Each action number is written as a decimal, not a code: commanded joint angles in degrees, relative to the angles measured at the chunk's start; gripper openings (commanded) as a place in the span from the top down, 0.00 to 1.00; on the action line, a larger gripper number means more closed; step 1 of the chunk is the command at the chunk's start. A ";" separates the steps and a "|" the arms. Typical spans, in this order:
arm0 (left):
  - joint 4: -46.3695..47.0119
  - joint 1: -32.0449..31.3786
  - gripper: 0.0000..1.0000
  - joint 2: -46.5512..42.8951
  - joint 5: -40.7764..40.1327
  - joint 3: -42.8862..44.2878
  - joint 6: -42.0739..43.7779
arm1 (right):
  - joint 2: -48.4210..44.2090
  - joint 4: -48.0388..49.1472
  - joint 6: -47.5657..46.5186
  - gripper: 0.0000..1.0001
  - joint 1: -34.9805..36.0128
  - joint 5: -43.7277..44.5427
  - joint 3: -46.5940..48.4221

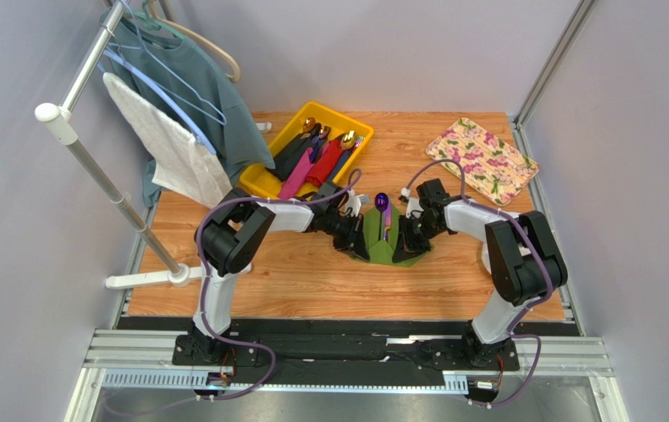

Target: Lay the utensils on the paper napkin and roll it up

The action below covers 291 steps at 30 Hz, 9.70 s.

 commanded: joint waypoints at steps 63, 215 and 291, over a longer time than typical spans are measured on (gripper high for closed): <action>-3.62 2.44 0.93 -3.54 -5.65 -5.69 3.80 | 3.73 -3.74 -1.40 1.00 1.77 11.41 2.79; 38.31 -1.60 0.98 8.42 -1.87 -4.82 -22.48 | -2.60 -13.32 -0.08 0.15 -8.59 11.50 9.73; 39.01 -1.25 0.98 8.15 -1.96 -4.91 -22.83 | -4.79 14.63 25.50 0.38 -13.35 -20.40 -4.42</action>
